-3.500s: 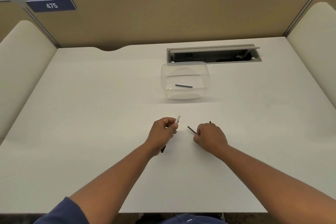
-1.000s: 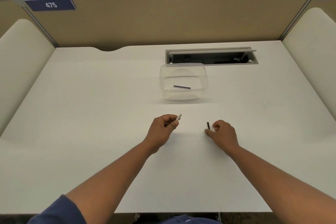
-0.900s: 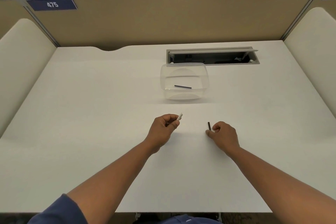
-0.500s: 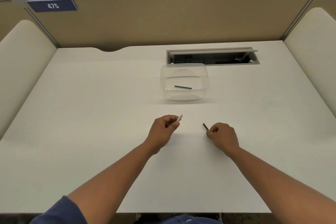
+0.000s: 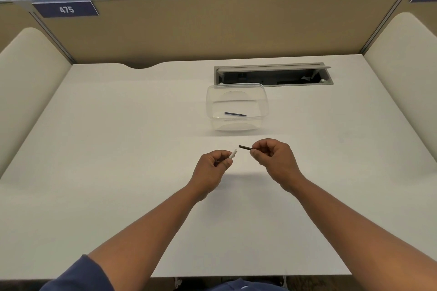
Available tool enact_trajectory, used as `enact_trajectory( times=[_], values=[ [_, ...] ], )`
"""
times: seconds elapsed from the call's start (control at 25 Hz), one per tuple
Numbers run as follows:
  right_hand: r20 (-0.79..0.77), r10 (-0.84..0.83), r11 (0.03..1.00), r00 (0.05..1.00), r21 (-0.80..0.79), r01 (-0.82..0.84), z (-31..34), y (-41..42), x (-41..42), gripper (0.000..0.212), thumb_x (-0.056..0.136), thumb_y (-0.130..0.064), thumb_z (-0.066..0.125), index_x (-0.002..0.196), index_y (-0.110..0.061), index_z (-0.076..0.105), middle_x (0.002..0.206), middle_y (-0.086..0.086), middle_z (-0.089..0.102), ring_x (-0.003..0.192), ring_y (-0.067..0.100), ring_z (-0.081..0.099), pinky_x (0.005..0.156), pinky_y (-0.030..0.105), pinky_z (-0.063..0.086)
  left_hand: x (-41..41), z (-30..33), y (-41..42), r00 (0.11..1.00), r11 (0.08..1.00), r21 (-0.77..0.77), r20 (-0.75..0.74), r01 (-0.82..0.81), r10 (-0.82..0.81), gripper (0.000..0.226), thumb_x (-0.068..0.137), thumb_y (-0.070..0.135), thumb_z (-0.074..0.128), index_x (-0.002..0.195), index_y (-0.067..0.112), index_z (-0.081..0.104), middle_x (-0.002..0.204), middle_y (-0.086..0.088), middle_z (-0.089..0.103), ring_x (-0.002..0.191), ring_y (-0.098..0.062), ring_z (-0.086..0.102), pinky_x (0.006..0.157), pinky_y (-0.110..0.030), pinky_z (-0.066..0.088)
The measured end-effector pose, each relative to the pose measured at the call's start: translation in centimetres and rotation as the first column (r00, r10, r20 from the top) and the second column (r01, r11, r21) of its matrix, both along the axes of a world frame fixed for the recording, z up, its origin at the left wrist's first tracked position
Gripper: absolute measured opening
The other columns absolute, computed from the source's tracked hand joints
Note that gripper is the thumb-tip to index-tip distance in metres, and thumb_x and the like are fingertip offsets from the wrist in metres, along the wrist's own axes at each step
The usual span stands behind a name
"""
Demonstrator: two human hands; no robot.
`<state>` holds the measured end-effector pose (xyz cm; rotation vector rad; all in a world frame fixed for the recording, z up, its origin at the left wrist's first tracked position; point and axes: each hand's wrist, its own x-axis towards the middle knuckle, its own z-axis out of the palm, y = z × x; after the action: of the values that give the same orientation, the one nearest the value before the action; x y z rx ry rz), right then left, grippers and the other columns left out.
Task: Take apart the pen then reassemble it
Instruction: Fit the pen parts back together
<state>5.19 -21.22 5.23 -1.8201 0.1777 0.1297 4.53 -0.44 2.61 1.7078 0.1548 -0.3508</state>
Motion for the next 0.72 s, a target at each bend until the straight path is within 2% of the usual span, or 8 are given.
enact_trajectory(
  times=[0.16,0.44,0.56,0.72],
  values=[
    [0.048,0.036,0.999,0.998,0.003,-0.037,0.72,0.17,0.28,0.006,0.087,-0.012,0.076,0.093,-0.015,0.075,0.074,-0.009,0.069,0.065,0.004,0.059,0.066,0.020,0.049,-0.05,-0.06,0.02,1.000,1.000,0.003,0.009,0.009,-0.009,0.012,0.096,0.019,0.068,0.102,0.025,0.076,0.089,0.007,0.070,0.081,-0.008,0.057,0.079,-0.023,0.047],
    [0.055,0.076,0.993,0.996,-0.096,-0.071,0.63,-0.07,0.31,0.007,0.088,-0.013,0.074,0.093,-0.018,0.075,0.081,-0.008,0.073,0.070,0.000,0.062,0.067,0.014,0.047,0.00,0.16,0.25,1.000,0.999,0.041,0.026,0.015,-0.016,0.012,0.097,0.020,0.067,0.103,0.023,0.076,0.084,0.012,0.068,0.073,-0.002,0.055,0.072,-0.016,0.045],
    [0.072,0.132,0.971,0.989,-0.212,-0.114,0.85,-0.19,0.42,0.008,0.089,-0.013,0.072,0.092,-0.020,0.074,0.084,-0.009,0.072,0.072,0.000,0.062,0.069,0.013,0.047,0.09,0.18,0.50,0.998,0.996,0.083,0.044,0.041,-0.045,0.012,0.096,0.020,0.067,0.101,0.025,0.077,0.086,0.012,0.069,0.076,-0.005,0.055,0.072,-0.018,0.046],
    [0.125,0.258,0.892,0.958,-0.411,-0.187,1.30,-0.19,0.68,0.013,0.090,-0.008,0.068,0.094,-0.019,0.074,0.089,-0.003,0.069,0.078,0.010,0.059,0.070,0.014,0.043,0.14,0.05,0.58,0.997,0.988,0.142,0.049,0.054,-0.061,0.012,0.095,0.022,0.068,0.101,0.027,0.077,0.086,0.011,0.068,0.073,-0.008,0.052,0.070,-0.020,0.045]
  ],
)
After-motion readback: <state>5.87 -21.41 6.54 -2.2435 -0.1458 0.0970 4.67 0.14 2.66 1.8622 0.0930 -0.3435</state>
